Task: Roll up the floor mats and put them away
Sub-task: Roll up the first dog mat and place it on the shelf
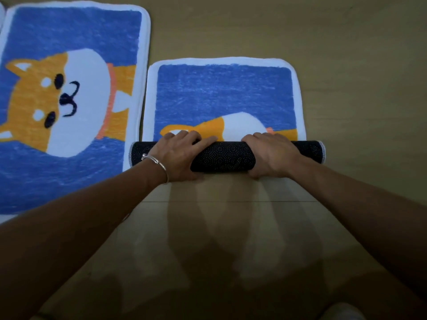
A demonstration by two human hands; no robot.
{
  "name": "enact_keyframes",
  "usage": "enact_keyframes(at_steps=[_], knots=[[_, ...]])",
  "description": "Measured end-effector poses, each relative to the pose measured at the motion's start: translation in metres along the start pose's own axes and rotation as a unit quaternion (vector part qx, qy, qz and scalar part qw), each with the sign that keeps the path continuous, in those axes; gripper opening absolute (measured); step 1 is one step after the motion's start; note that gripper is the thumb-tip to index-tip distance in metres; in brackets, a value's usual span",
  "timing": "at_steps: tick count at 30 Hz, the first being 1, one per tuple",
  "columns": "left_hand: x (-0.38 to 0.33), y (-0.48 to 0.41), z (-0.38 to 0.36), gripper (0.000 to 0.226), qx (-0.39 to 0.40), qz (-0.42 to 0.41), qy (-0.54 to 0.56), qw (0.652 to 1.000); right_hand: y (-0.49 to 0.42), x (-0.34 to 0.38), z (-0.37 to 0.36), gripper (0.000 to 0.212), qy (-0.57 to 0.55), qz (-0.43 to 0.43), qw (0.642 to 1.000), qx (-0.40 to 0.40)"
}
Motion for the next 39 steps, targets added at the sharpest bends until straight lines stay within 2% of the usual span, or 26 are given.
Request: enact_keyframes(at_steps=[3, 4, 7, 8, 11, 14, 16, 19, 21, 23, 25, 27, 29, 31, 33, 35, 37, 39], knots=[[-0.001, 0.001, -0.005, 0.093, 0.02, 0.03, -0.001, 0.999, -0.002, -0.002, -0.003, 0.047, -0.03, 0.001, 0.999, 0.035], [-0.001, -0.001, -0.006, 0.086, 0.036, 0.038, 0.014, 0.999, -0.001, -0.001, -0.002, 0.052, -0.018, 0.01, 0.999, 0.031], [0.001, -0.011, -0.007, 0.069, 0.12, 0.048, 0.077, 0.989, 0.006, 0.004, 0.002, 0.09, 0.07, 0.034, 0.997, 0.008], [0.001, -0.013, -0.008, 0.065, 0.152, 0.053, 0.101, 0.982, 0.008, 0.005, 0.002, 0.095, 0.091, 0.034, 0.995, -0.001], [0.0, -0.01, -0.006, 0.067, 0.168, 0.059, 0.123, 0.976, 0.007, 0.006, 0.004, 0.077, 0.085, 0.027, 0.996, -0.027], [-0.002, -0.005, 0.006, 0.093, 0.095, 0.049, 0.055, 0.993, 0.0, 0.002, 0.004, 0.06, 0.024, 0.009, 1.0, -0.003], [-0.004, -0.005, 0.009, 0.102, 0.068, 0.047, 0.018, 0.996, -0.003, 0.0, 0.002, 0.051, -0.034, -0.002, 0.999, 0.036], [-0.008, -0.005, 0.001, 0.079, 0.106, 0.05, 0.045, 0.992, 0.0, 0.003, -0.011, 0.048, -0.081, -0.003, 0.99, 0.114], [-0.01, -0.008, -0.003, 0.061, 0.143, 0.058, 0.091, 0.984, 0.005, 0.005, -0.012, 0.071, -0.077, 0.01, 0.991, 0.109], [-0.01, -0.011, -0.004, 0.055, 0.173, 0.067, 0.111, 0.976, 0.009, 0.006, -0.006, 0.101, -0.005, 0.025, 0.998, 0.065], [-0.01, -0.011, -0.005, 0.06, 0.179, 0.068, 0.118, 0.974, 0.01, 0.009, -0.006, 0.101, 0.037, 0.034, 0.998, 0.033], [-0.008, -0.007, -0.005, 0.08, 0.164, 0.065, 0.123, 0.977, 0.007, 0.01, -0.005, 0.078, 0.02, 0.028, 0.999, 0.018], [-0.009, -0.003, -0.002, 0.104, 0.133, 0.041, 0.085, 0.987, 0.002, 0.008, -0.001, 0.063, -0.012, 0.015, 0.999, 0.029], [-0.015, -0.001, 0.001, 0.115, 0.09, 0.013, 0.017, 0.996, -0.002, 0.007, 0.002, 0.058, -0.032, 0.01, 0.998, 0.059], [-0.017, -0.002, 0.004, 0.106, 0.066, 0.026, -0.001, 0.997, -0.005, 0.006, 0.002, 0.057, -0.031, 0.011, 0.997, 0.065], [-0.014, -0.004, 0.004, 0.085, 0.065, 0.056, 0.028, 0.996, -0.003, 0.005, 0.002, 0.068, -0.029, 0.008, 0.998, 0.048], [-0.011, -0.01, 0.002, 0.072, 0.096, 0.067, 0.068, 0.991, 0.002, 0.006, 0.005, 0.089, 0.008, 0.022, 1.0, 0.015], [-0.007, -0.016, 0.001, 0.063, 0.14, 0.07, 0.107, 0.982, 0.008, 0.013, 0.01, 0.097, 0.066, 0.046, 0.996, -0.023]])
Point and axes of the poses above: each hand's wrist, its own y-axis away from the middle knuckle, its own z-axis out of the back of the hand, x = y × z, the point moved 10 cm from there along -y, towards the middle knuckle, and after that the axes turned 5 degrees about z, right-handed, at the moved point
